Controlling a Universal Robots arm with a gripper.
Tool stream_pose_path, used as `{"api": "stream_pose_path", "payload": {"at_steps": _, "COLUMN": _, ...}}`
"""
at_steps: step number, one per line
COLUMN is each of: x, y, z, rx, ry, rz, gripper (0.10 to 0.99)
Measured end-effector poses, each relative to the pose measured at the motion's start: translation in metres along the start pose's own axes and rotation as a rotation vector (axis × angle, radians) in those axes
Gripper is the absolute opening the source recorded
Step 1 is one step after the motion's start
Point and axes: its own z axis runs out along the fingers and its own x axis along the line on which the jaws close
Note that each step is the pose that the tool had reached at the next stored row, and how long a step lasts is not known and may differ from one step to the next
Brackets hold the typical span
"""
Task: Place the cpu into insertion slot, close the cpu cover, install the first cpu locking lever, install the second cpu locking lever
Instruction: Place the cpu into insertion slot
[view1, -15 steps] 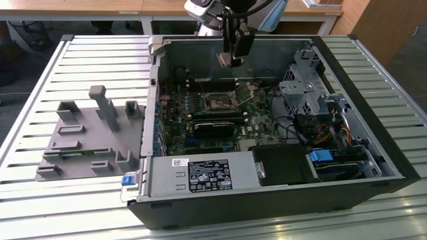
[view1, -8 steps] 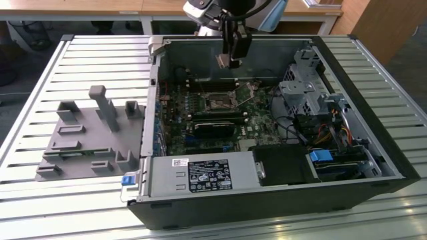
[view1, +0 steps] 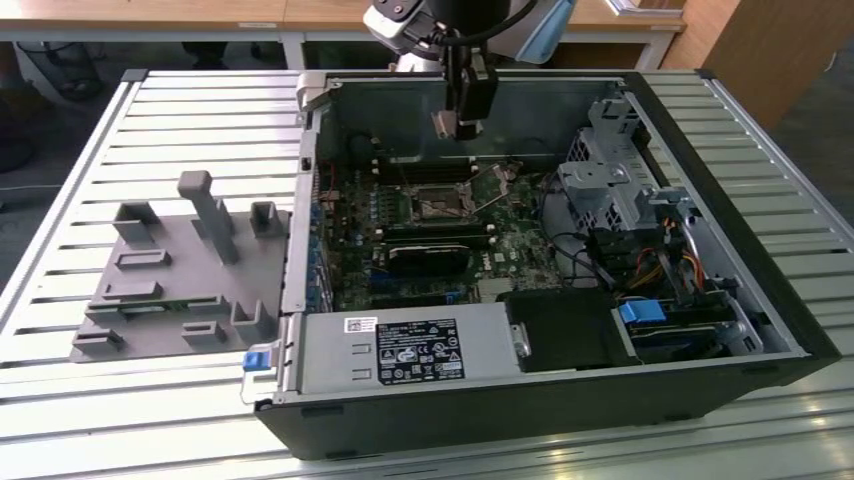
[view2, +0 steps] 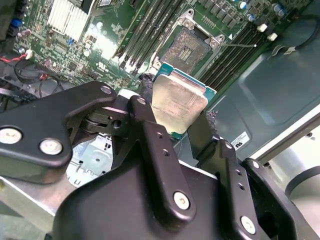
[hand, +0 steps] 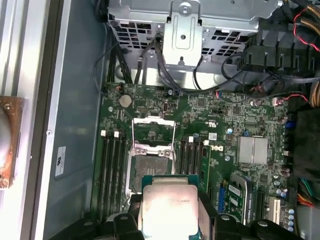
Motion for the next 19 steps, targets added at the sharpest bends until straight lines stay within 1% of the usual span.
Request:
{"api": "stream_pose_path", "payload": {"at_steps": 6, "x": 0.0005, "y": -0.0003, "z": 0.0039, "rx": 0.003, "ry": -0.0013, "rz": 0.015, "gripper": 0.529}}
{"api": "stream_pose_path", "payload": {"at_steps": 19, "x": 0.0008, "y": -0.0006, "z": 0.0097, "rx": 0.007, "ry": -0.0022, "rz": 0.032, "gripper": 0.529}}
